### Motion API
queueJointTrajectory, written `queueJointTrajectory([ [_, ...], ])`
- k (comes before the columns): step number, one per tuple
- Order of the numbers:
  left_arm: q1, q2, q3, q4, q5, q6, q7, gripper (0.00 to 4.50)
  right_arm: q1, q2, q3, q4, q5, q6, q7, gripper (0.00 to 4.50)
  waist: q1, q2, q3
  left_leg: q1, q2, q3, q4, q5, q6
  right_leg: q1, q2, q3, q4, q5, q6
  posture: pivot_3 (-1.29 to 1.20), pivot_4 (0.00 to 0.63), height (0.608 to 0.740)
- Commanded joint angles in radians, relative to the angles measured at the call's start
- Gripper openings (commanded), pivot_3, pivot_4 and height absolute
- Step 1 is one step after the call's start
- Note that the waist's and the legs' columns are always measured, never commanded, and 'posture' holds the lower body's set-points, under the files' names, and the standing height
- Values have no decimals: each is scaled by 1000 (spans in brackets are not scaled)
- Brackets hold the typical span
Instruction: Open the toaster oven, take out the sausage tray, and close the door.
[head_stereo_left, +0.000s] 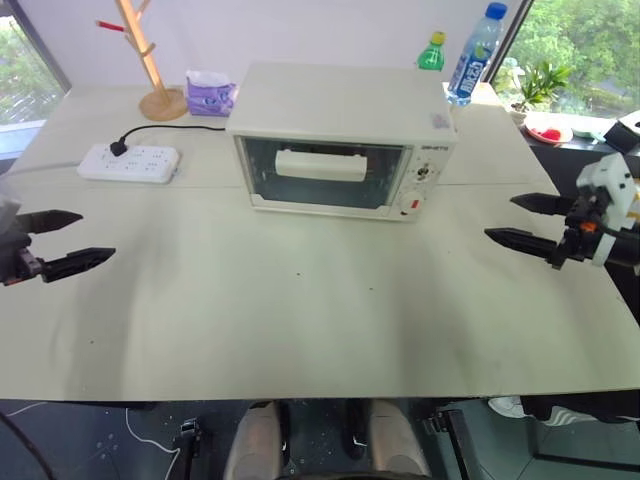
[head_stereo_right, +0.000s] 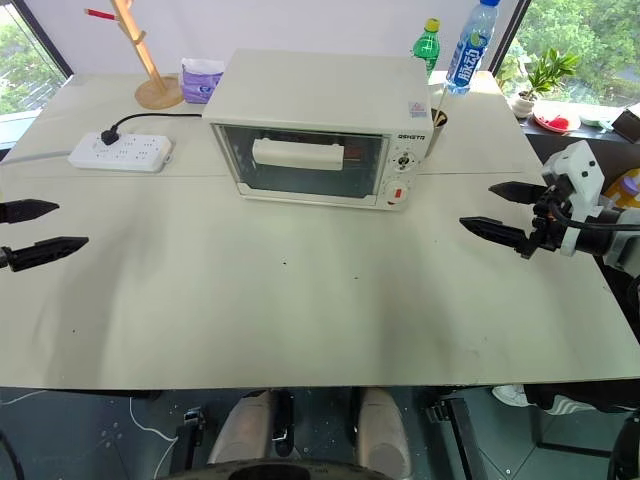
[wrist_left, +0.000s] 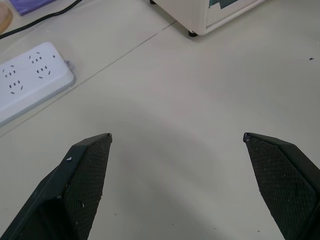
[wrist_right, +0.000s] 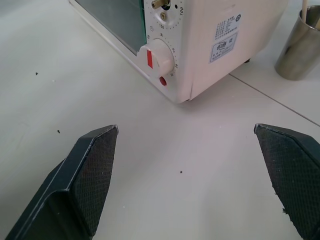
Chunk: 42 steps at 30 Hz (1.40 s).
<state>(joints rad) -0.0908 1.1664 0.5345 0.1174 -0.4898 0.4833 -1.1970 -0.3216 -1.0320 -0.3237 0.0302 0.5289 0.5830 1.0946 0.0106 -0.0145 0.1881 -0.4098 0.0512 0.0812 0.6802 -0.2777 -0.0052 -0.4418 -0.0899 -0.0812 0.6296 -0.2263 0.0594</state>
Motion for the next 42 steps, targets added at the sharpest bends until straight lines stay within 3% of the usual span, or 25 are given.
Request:
queueJointTrajectory([
  [1, -5, 0, 33, -3, 9, -36, 6, 4468, 0, -8, -24, -15, -1, -22, 1, 4500, 0, 0, 0, 0, 0, 0, 0, 0, 0, 0, 0, 0, 0, 0, 0, 0, 150, 722],
  [15, -95, -36, 20, 7, -46, 18, 46, 4468, -2, 27, -23, -52, 7, -13, -49, 4500, 0, 0, 0, 0, 0, 0, 0, 0, 0, 0, 0, 0, 1, 2, 3, 0, 150, 722],
  [24, -309, -74, -106, -127, -188, 171, 45, 4468, -90, 67, 41, -190, 91, 98, -76, 4500, 1, 0, 0, 0, -1, 0, 1, 0, 0, 1, 0, 0, 1, 2, 4, 0, 150, 722],
  [35, -586, -145, -391, -134, -186, 199, -84, 4468, -326, 316, 280, -257, 90, 199, -220, 4500, 0, -1, 0, 0, -1, -1, 1, 0, 0, 1, 2, 0, 2, 2, 4, 0, 150, 722],
  [42, -650, -171, -432, -110, -168, 204, -112, 4468, -417, 424, 372, -144, -2, 149, -256, 4500, -1, -1, 0, 0, -1, -1, 2, 1, 0, 1, 2, 0, 2, 2, 4, 0, 150, 722],
])
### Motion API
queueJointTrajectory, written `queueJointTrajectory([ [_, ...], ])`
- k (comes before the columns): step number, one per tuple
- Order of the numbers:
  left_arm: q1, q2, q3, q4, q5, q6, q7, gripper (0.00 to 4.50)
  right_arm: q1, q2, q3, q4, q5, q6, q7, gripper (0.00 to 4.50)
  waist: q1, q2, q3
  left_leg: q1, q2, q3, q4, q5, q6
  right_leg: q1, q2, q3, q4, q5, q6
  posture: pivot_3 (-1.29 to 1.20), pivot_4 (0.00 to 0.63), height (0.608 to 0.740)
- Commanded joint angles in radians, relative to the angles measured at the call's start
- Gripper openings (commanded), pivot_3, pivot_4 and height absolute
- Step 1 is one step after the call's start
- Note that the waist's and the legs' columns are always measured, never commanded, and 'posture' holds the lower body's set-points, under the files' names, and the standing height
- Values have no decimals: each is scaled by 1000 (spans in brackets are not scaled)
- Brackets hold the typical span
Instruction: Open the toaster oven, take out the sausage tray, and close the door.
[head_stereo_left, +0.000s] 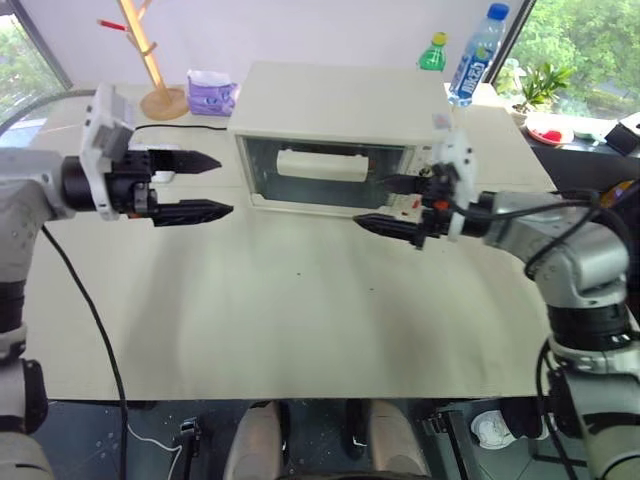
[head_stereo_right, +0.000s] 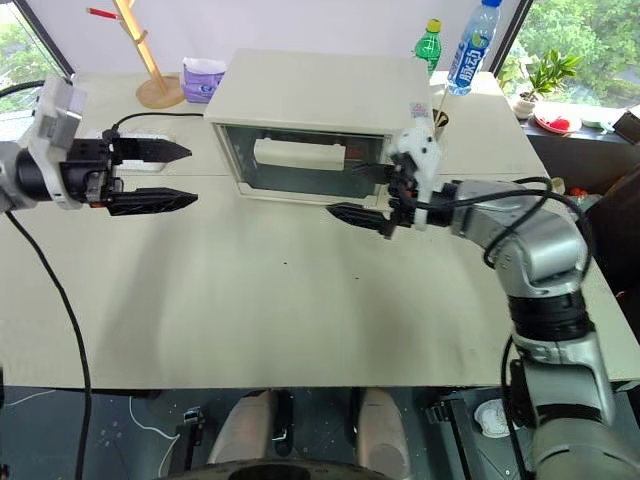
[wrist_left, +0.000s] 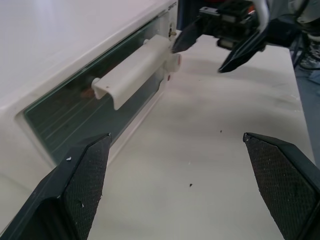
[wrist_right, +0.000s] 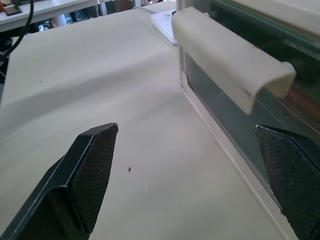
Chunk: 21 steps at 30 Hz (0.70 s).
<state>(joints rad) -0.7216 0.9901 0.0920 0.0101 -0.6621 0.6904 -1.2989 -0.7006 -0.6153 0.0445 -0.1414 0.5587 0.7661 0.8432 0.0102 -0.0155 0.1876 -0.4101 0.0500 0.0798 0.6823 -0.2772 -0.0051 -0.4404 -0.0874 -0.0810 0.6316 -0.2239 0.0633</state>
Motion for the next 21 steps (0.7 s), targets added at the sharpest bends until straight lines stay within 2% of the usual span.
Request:
queueJointTrajectory([
  [1, -18, 5, 11, -6, 5, -2, -11, 4468, -44, 12, 10, 41, -42, -42, -2, 4500, 0, 0, 0, 0, 0, 0, 0, 0, 0, 0, 0, 0, 0, 0, 0, 0, 150, 722],
  [9, 7, 8, 31, -28, 4, 0, 3, 4468, -90, 53, 32, 115, -89, -81, 14, 4500, -1, 0, 0, 0, 0, 0, 0, 0, 0, 0, 0, 0, 0, 0, 0, 0, 150, 722],
  [13, 18, 2, 29, -13, 16, -15, 9, 4468, -84, 65, 24, 40, -35, -59, 59, 4500, -1, 0, 0, 0, 0, -1, 0, 0, 0, 0, 0, 0, 1, 0, 0, 0, 150, 722],
  [21, -30, -39, 4, 47, 52, -37, 21, 4468, -31, 76, 18, -75, 9, -22, 49, 4500, -1, 0, 0, 0, 0, -1, 0, 0, 0, 0, 0, 0, 1, 0, 0, 0, 150, 722],
])
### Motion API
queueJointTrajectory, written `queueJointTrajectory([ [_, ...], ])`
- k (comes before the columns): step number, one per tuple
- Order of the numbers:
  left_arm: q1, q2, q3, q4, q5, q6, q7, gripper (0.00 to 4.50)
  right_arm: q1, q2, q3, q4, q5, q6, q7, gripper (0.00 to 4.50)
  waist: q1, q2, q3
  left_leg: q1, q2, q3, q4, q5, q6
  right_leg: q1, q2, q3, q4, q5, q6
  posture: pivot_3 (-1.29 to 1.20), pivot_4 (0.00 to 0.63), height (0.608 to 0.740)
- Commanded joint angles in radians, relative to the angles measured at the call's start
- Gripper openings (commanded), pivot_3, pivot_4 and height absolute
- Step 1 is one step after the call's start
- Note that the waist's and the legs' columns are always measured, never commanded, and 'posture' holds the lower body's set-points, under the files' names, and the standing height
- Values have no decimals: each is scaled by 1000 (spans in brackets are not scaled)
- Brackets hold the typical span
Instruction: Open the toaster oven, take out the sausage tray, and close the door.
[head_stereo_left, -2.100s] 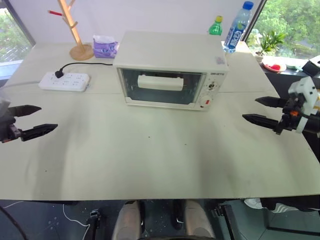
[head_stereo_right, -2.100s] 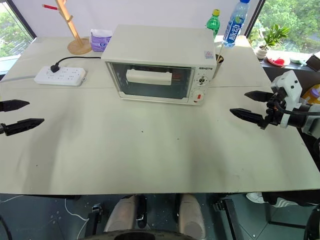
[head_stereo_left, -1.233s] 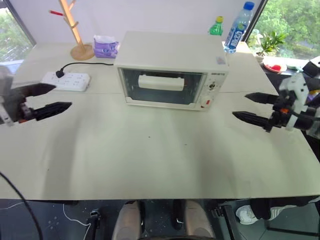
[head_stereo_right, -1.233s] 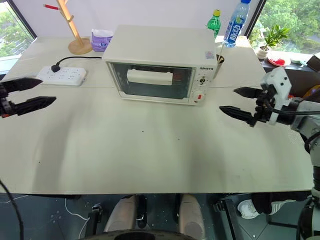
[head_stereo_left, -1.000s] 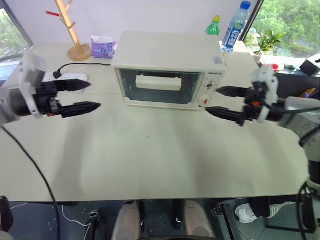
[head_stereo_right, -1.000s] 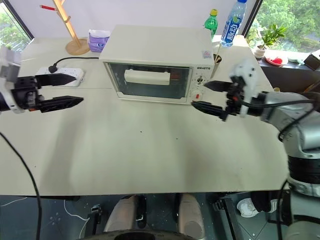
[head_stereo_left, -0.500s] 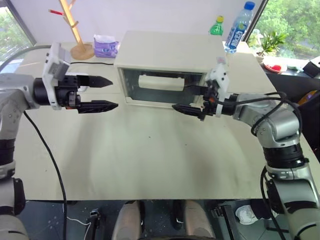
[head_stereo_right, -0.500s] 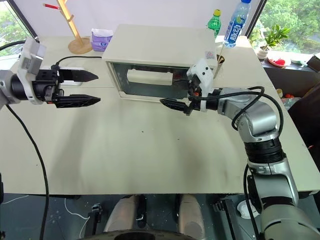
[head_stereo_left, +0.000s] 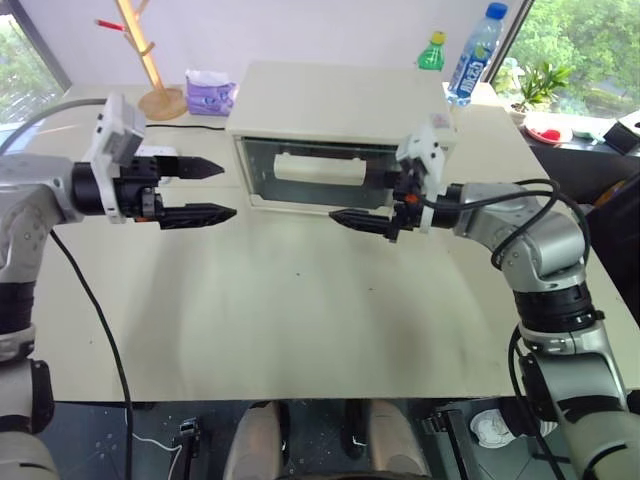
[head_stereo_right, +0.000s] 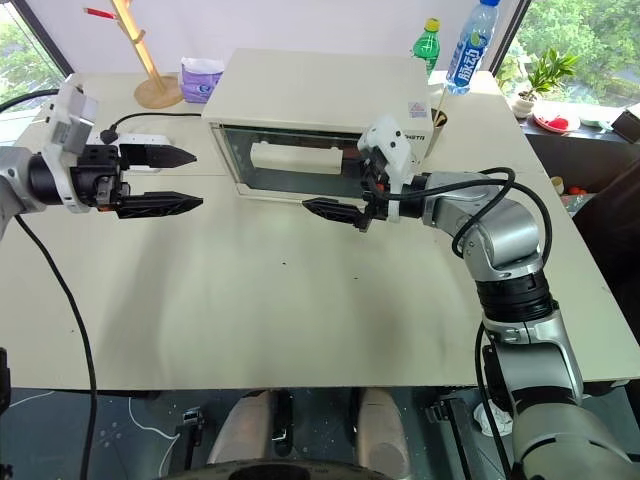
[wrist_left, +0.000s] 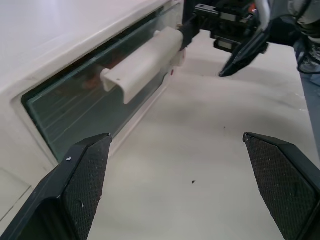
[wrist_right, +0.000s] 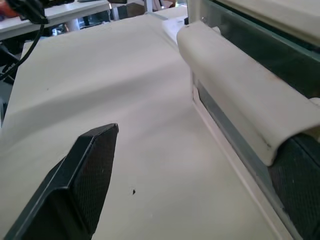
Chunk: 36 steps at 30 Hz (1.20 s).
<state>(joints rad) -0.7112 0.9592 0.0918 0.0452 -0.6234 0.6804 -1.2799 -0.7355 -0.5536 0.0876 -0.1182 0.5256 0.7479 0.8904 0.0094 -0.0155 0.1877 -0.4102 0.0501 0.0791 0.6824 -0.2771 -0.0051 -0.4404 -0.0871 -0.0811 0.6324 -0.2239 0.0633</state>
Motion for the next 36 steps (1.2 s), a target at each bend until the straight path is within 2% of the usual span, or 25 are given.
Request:
queueJointTrajectory([
  [1, -48, -15, 0, 20, 20, -30, 2, 4468, 14, 16, -25, -111, 44, 0, -3, 4500, -2, 0, 0, 0, 0, 0, 0, 0, 0, 0, 0, 0, 0, 0, 0, 0, 150, 722],
  [9, -146, -77, -38, 98, 48, -32, -12, 4468, 112, 41, -20, -201, 49, 16, -54, 4500, -5, 0, 0, 0, 0, 0, 0, 0, 0, 0, 0, 0, 0, 0, 0, 0, 150, 722],
  [20, -295, -162, -126, 314, 148, -97, -96, 4468, 240, 46, -6, -287, 51, 27, -100, 4500, -3, 0, 0, 0, 0, 0, 0, 0, 0, 0, 1, 0, 1, 0, 0, 0, 150, 722],
  [36, -383, -299, -164, 559, 285, -209, -127, 4468, 321, 43, 13, -317, 25, -2, -137, 4500, 1, -1, 0, 0, 0, -1, 1, 0, 0, 0, 1, 0, 1, 0, 0, 0, 150, 722],
])
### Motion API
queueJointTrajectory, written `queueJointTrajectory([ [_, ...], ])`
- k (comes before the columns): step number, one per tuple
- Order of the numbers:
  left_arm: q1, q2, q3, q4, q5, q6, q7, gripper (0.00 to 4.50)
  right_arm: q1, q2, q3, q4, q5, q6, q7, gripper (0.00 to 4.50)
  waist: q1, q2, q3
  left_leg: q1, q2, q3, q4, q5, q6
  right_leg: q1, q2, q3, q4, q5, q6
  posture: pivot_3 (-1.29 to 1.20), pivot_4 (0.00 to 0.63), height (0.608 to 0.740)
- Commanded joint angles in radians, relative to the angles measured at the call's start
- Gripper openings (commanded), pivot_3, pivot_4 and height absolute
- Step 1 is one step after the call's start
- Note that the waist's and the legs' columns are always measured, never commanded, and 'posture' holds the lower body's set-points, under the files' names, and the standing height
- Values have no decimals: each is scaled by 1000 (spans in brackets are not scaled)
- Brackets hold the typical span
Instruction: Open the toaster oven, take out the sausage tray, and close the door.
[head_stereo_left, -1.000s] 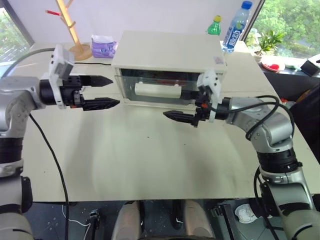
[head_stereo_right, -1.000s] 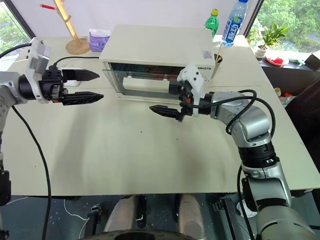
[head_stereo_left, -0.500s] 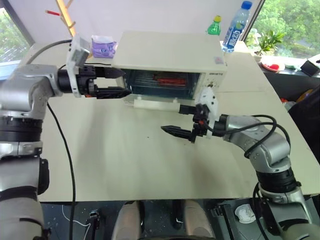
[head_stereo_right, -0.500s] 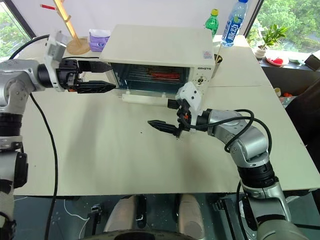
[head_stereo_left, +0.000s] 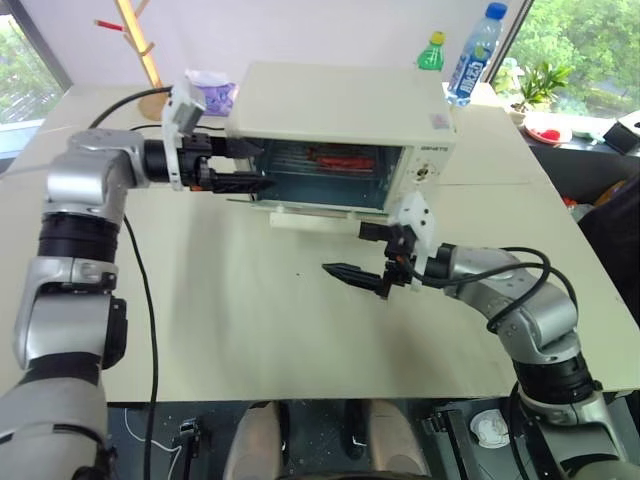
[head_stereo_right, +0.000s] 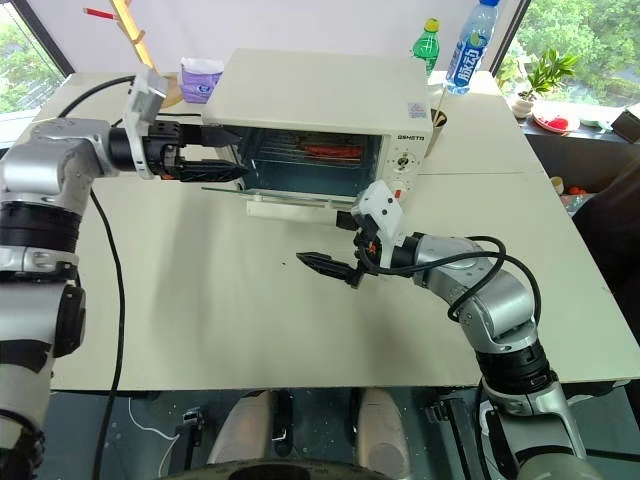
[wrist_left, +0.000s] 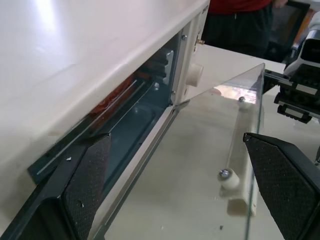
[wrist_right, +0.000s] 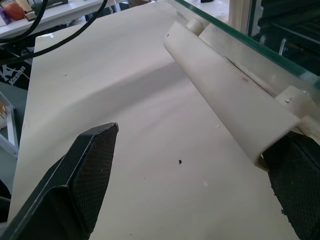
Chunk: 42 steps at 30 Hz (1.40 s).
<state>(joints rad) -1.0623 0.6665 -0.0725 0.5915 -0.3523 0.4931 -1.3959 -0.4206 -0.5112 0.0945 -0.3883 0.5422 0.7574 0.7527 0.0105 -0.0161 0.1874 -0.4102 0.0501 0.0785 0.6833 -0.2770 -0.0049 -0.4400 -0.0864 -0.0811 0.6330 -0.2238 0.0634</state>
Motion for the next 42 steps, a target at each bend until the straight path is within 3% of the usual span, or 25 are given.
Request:
queueJointTrajectory([
  [1, -33, -14, -1, 22, 19, -26, -13, 3948, 8, 0, 4, -49, 9, -12, 0, 4500, 0, 0, 0, 0, 0, 0, 0, 0, 0, 0, 0, 0, 0, 0, 0, 0, 150, 722],
  [2, -31, -19, -6, 29, 26, -34, -19, 3683, 10, -1, 3, -50, 8, -13, 0, 4500, 0, 0, 0, 0, 0, 0, 0, 0, 0, 0, 0, 0, 0, 0, 0, 0, 150, 722],
  [9, 0, -47, -44, 56, 100, -121, -20, 121, 8, -10, -9, -49, 6, -18, -3, 4500, 0, 0, 0, 0, 0, 0, 0, 0, 0, 0, 0, 0, 0, 0, 0, 0, 150, 722],
  [16, 23, -62, -46, 42, 122, -136, -22, 121, 13, -35, -19, -48, -26, -8, -36, 4500, 2, 0, 0, 0, 0, 0, 0, 0, 0, 0, 0, 0, 0, 0, 0, 0, 150, 722],
  [24, 57, -63, -30, -2, 106, -111, -16, 121, 114, -177, -126, -119, 7, 52, -31, 4500, 3, -1, 0, 0, -1, 0, 0, 0, 0, 1, -1, 0, -1, 0, 0, 0, 150, 722],
  [27, 89, -61, -26, -37, 100, -98, -10, 121, 204, -257, -216, -205, 83, 100, 20, 4500, 5, -1, -1, 0, -1, -1, 0, 0, 0, 1, -1, 0, -1, 0, 0, 0, 150, 722],
  [30, 140, -58, -23, -87, 94, -79, -3, 121, 302, -349, -385, -285, 235, 167, 104, 4500, 4, -1, -1, 0, -1, -1, 0, 0, 0, 2, -1, 0, -1, 0, 0, 0, 150, 722],
  [35, 237, -50, -31, -175, 94, -67, 6, 121, 334, -442, -561, -265, 350, 215, 134, 4500, 2, -2, -1, 2, 0, -2, 1, 0, 1, 4, -1, 0, -1, 0, 0, 0, 150, 722],
  [42, 333, -61, -68, -216, 150, -129, 67, 121, 264, -460, -566, -167, 333, 194, 69, 4500, 3, -2, -1, 2, -1, -2, 1, 0, 1, 4, -1, 0, -2, 0, 0, 0, 150, 722],
])
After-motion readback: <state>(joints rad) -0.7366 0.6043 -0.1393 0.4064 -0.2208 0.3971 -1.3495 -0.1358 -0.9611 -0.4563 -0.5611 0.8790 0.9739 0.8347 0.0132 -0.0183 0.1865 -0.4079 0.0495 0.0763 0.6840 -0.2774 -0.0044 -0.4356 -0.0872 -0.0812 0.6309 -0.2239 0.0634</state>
